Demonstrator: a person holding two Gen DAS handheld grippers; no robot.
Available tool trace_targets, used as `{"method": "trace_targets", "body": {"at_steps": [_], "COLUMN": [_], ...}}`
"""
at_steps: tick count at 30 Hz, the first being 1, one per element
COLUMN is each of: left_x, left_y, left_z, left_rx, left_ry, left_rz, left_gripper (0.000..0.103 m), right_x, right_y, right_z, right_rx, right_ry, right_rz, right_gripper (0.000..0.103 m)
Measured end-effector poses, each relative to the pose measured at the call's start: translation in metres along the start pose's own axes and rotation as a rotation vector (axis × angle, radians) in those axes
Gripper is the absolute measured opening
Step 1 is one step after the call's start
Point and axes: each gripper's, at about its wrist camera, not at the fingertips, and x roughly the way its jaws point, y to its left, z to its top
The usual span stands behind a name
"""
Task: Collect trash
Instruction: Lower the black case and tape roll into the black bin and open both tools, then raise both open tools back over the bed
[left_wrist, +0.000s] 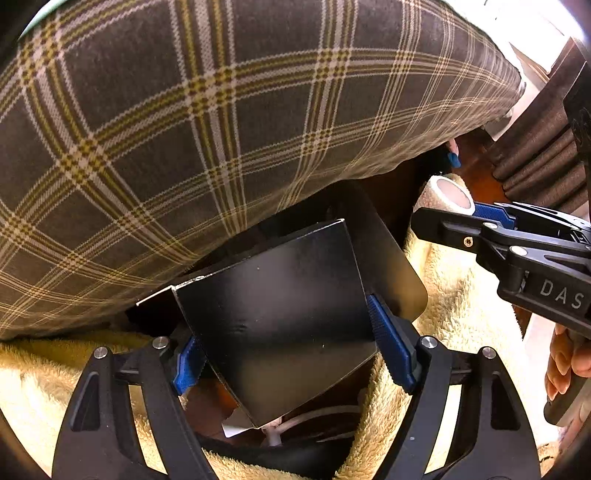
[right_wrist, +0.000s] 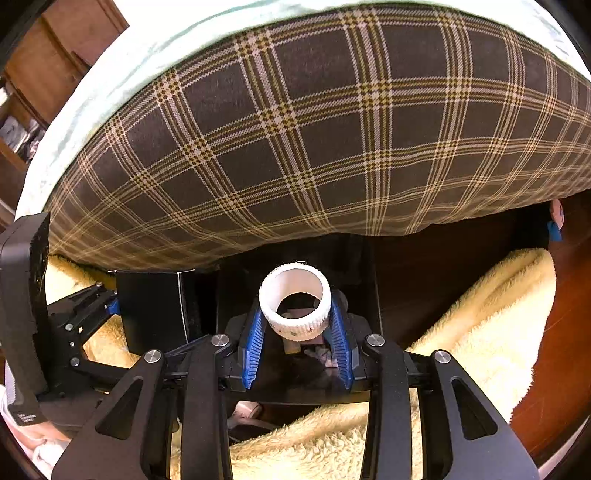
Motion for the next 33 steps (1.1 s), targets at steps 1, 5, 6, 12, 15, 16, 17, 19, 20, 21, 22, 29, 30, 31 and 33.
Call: {"method": "trace_targets", "body": {"at_steps": [1,5,6,12,15,16,17,19,20,21,22,29,30,31,33], "left_x": [0.0,0.005,0.006,-0.001,-0.012,-0.018,-0.026,-0.044,-0.048,-0.056,-0.065,-0.118,-0.126,-0.134,-0.144], "left_y": [0.001,0.001,0.001,0.003,0.0,0.0,0.003,0.002,0.002,0.001,0.001,0.015,0.018,0.022,0.025], "left_z": [0.0,0.005,0.006,0.004,0.004,0.004,0.003,0.006,0.011,0.012,0.013,0.031,0.035,0.039,0.045], "left_rx": [-0.002,-0.009,-0.011,-0.006,0.013,0.021,0.026,0.039,0.047,0.054,0.063,0.046,0.046,0.046,0.037], "left_ry": [0.002,0.012,0.014,-0.004,-0.036,-0.052,-0.068,-0.117,-0.137,-0.159,-0.18,-0.28,-0.308,-0.335,-0.37], "left_rz": [-0.002,-0.007,-0.01,0.006,0.045,0.05,0.056,0.068,0.067,0.065,0.059,0.02,0.036,0.056,0.09], "left_gripper": [0.075,0.075,0.075,0.082,0.085,0.086,0.087,0.089,0.09,0.092,0.093,0.094,0.095,0.095,0.095], "right_x": [0.001,0.002,0.001,-0.01,-0.022,-0.025,-0.029,-0.041,-0.048,-0.056,-0.063,-0.11,-0.116,-0.118,-0.124], "right_y": [0.0,-0.001,-0.002,-0.004,-0.007,-0.009,-0.01,-0.015,-0.018,-0.021,-0.024,-0.023,-0.019,-0.017,-0.012], "right_z": [0.0,0.002,0.003,0.012,0.019,0.02,0.021,0.025,0.028,0.032,0.034,0.07,0.077,0.083,0.097], "right_rx": [0.003,0.009,0.011,0.034,0.047,0.05,0.055,0.068,0.078,0.089,0.095,0.039,0.023,0.013,-0.002], "right_ry": [-0.001,-0.002,-0.002,-0.023,-0.046,-0.058,-0.072,-0.11,-0.132,-0.159,-0.18,-0.316,-0.337,-0.355,-0.392], "right_rz": [0.001,0.001,-0.001,-0.005,-0.002,-0.001,-0.001,-0.003,-0.003,0.002,0.005,-0.032,-0.042,-0.05,-0.059], "right_gripper": [0.036,0.036,0.037,0.05,0.054,0.059,0.061,0.073,0.076,0.08,0.08,0.085,0.086,0.087,0.09]}}
